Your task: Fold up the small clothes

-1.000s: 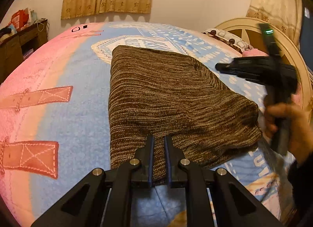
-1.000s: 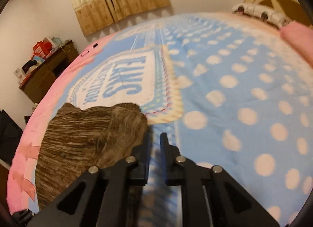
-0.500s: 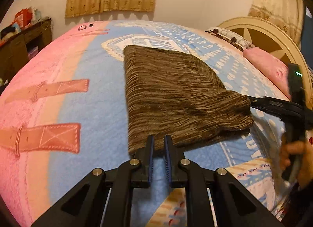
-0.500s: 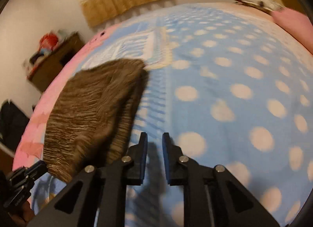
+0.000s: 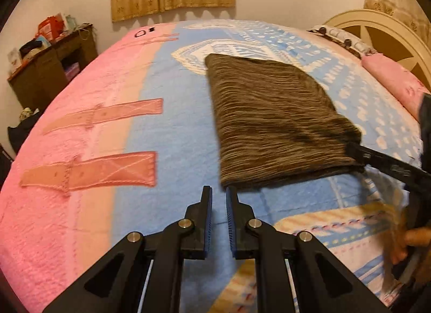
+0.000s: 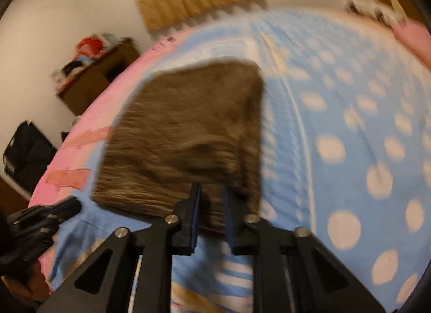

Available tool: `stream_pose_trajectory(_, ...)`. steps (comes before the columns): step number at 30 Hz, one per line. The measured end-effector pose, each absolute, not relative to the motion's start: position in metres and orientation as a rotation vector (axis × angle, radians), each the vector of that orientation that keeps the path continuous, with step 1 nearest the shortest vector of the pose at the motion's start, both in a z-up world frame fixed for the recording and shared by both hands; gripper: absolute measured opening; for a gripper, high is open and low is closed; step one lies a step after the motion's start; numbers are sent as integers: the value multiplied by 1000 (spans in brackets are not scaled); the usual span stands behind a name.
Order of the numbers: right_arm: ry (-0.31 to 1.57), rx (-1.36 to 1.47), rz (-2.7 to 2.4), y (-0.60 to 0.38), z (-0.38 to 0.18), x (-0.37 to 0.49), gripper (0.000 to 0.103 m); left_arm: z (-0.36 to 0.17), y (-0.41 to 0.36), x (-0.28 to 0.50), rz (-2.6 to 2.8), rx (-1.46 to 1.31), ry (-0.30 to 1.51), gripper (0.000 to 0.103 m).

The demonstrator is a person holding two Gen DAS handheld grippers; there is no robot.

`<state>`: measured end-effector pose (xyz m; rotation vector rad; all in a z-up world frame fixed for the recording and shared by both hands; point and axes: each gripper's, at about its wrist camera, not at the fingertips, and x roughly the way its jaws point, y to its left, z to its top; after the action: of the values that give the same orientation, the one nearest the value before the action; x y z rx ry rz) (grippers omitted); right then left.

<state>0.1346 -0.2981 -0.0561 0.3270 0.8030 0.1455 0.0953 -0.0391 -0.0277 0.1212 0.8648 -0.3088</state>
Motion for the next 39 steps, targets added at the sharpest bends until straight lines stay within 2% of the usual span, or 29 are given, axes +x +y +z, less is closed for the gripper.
stream_pose_trajectory(4, 790, 387, 146, -303, -52, 108, 15, -34, -31, 99, -276, 94, 898, 10)
stream_pose_trajectory(6, 782, 369, 133, -295, -48, 92, 28, -36, -30, 98, -290, 69, 910, 11)
stream_pose_trajectory(8, 756, 359, 126, -287, -43, 78, 65, -37, -25, 97, -318, 19, 925, 11)
stream_pose_trajectory(9, 725, 351, 116, -286, -36, 65, 70, -37, -23, 97, -328, -4, 933, 11)
stream_pose_trajectory(11, 685, 337, 110, -282, -28, 55, 71, -39, -20, 97, -355, -42, 960, 26)
stream_pose_trajectory(12, 675, 333, 104, -280, -25, 53, 71, -39, -17, 97, -375, -71, 973, 48)
stream_pose_trajectory(13, 667, 330, 96, -280, -22, 53, 71, -39, -12, 97, -403, -124, 983, 64)
stream_pose_trajectory(14, 662, 328, 94, -279, -21, 56, 71, -37, -7, 96, -416, -173, 981, 66)
stream_pose_trajectory(21, 682, 329, 110, -274, -21, 65, 73, -33, 8, 118, -408, -335, 1022, 66)
stream_pose_trajectory(25, 697, 309, 101, -278, -22, 75, 83, -29, 8, 143, -423, -473, 1032, 67)
stream_pose_trajectory(27, 680, 320, 82, -286, -17, 85, 87, -27, 1, 156, -426, -469, 1034, 67)
stream_pose_trajectory(29, 667, 345, 80, -295, -13, 99, 95, -25, -15, 173, -395, -414, 1026, 67)
stream_pose_trajectory(39, 702, 408, 26, -321, -26, 181, 93, -39, -69, 235, -378, -346, 1048, 67)
